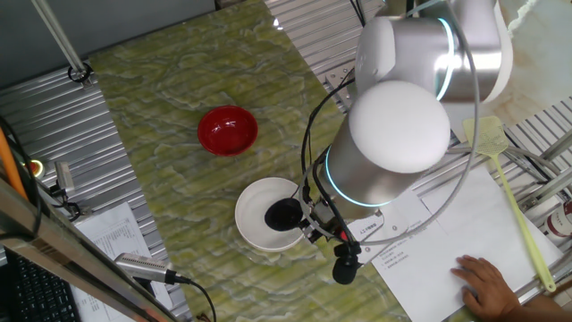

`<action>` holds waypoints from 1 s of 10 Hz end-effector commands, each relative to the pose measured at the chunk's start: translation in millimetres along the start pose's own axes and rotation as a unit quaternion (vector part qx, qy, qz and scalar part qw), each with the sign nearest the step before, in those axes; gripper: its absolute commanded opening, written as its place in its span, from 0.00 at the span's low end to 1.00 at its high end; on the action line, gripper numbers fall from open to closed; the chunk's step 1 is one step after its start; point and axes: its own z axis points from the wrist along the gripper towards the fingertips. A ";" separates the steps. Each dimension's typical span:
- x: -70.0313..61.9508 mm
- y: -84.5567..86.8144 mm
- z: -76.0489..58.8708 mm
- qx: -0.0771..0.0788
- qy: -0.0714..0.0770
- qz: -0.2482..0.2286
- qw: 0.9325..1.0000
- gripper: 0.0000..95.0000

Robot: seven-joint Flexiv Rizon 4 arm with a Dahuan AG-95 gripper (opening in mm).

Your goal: Scoop water with a large spoon from one bowl to another

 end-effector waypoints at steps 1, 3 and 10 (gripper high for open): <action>4.5 -0.8 -3.7 0.000 0.002 -0.001 1.000 0.00; 5.8 -3.8 -8.9 -0.002 0.009 -0.001 1.000 0.00; 16.0 -8.3 -22.1 -0.003 0.022 0.008 1.000 0.00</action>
